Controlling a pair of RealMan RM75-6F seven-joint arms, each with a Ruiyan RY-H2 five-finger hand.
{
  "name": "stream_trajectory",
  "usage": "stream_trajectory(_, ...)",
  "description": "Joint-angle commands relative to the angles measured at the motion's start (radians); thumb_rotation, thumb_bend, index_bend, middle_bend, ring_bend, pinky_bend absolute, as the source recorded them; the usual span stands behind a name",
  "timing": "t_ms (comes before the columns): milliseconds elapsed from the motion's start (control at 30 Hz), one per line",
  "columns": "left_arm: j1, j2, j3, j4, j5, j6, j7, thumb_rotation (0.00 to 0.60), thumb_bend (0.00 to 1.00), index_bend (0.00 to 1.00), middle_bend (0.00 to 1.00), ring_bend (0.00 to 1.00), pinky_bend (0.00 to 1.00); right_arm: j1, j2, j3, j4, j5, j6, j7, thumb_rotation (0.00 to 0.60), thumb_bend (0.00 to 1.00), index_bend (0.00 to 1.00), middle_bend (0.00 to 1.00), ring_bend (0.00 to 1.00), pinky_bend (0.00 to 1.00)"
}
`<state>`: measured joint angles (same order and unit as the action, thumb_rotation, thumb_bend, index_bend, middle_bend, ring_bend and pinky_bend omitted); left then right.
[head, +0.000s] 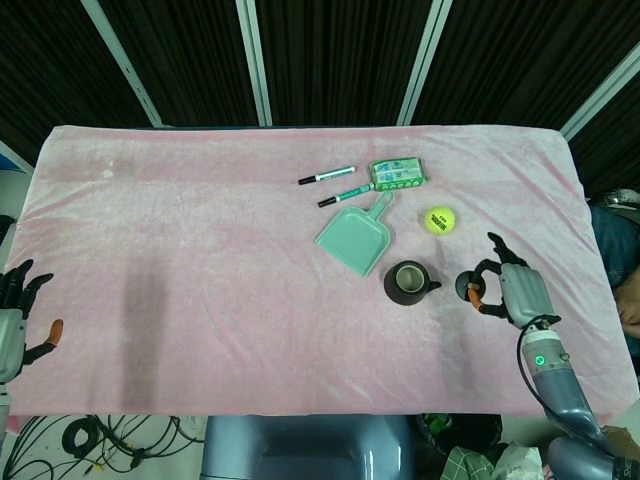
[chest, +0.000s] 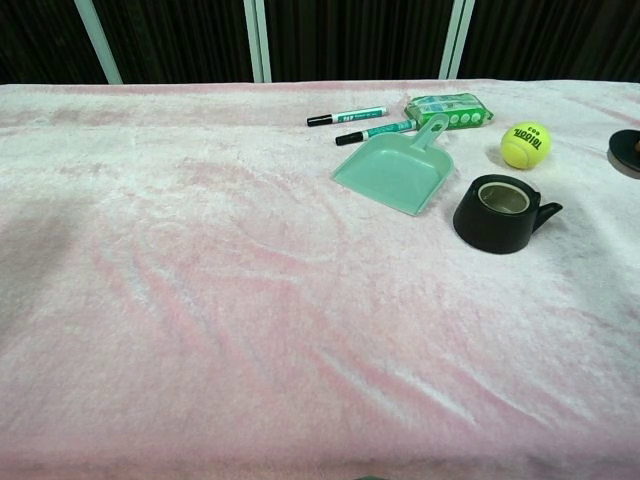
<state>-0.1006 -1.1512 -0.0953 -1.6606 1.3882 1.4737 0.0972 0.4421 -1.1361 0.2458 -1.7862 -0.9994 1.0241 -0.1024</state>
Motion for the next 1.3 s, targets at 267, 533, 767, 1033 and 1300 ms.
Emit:
stream_trajectory(267, -0.001, 0.004, -0.002, -0.001, -0.006, -0.004, -0.002, 0.6, 0.39, 0.16, 0.0, 0.0, 0.0, 0.192, -0.008, 0.044, 0.002, 0.21, -0.137, -0.187, 0.6, 0.36, 0.6, 0.03, 0.14, 0.18)
stream_trajectory(533, -0.004, 0.004, -0.001, 0.002, -0.004, -0.007, -0.003, 0.6, 0.39, 0.16, 0.0, 0.0, 0.0, 0.298, -0.037, 0.034, 0.012, 0.372, -0.15, -0.305, 0.6, 0.36, 0.6, 0.03, 0.14, 0.18)
stream_trajectory(767, -0.004, 0.005, -0.004, 0.001, -0.01, -0.01, -0.006, 0.6, 0.39, 0.16, 0.0, 0.0, 0.0, 0.355, -0.085, 0.013, 0.043, 0.453, -0.125, -0.36, 0.6, 0.36, 0.6, 0.03, 0.14, 0.18)
stream_trajectory(1033, -0.003, 0.007, -0.004, -0.002, -0.012, -0.009, -0.007, 0.6, 0.39, 0.16, 0.0, 0.0, 0.0, 0.382, -0.128, -0.017, 0.086, 0.491, -0.123, -0.383, 0.6, 0.36, 0.6, 0.03, 0.14, 0.18)
stream_trajectory(1300, -0.004, 0.009, -0.004, -0.004, -0.015, -0.012, -0.006, 0.6, 0.39, 0.16, 0.0, 0.0, 0.0, 0.39, -0.162, -0.036, 0.138, 0.504, -0.132, -0.373, 0.6, 0.36, 0.61, 0.03, 0.14, 0.18)
